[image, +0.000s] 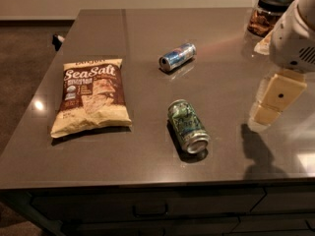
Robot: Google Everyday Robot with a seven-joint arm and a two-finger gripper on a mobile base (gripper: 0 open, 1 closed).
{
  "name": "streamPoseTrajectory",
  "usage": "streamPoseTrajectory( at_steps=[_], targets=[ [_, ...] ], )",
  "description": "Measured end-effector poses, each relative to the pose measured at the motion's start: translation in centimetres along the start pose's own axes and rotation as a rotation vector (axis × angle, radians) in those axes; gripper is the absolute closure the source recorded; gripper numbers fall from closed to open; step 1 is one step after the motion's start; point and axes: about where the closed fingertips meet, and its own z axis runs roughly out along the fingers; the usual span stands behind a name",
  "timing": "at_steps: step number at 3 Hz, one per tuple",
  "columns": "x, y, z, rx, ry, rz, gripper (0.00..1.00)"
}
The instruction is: Place green can upright
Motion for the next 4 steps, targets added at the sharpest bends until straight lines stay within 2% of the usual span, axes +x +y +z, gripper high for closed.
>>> streamPoseTrajectory(
  at_steps=[2, 3, 4],
  targets=[
    [-2.7, 0.5, 1.7, -0.018, 0.007, 0.194, 0.0],
    [-4.4, 0.9, 2.9, -0.005, 0.037, 0.276, 0.0],
    [-6.1, 1.7, 4.7, 0.042, 0.116, 0.393, 0.0]
  ],
)
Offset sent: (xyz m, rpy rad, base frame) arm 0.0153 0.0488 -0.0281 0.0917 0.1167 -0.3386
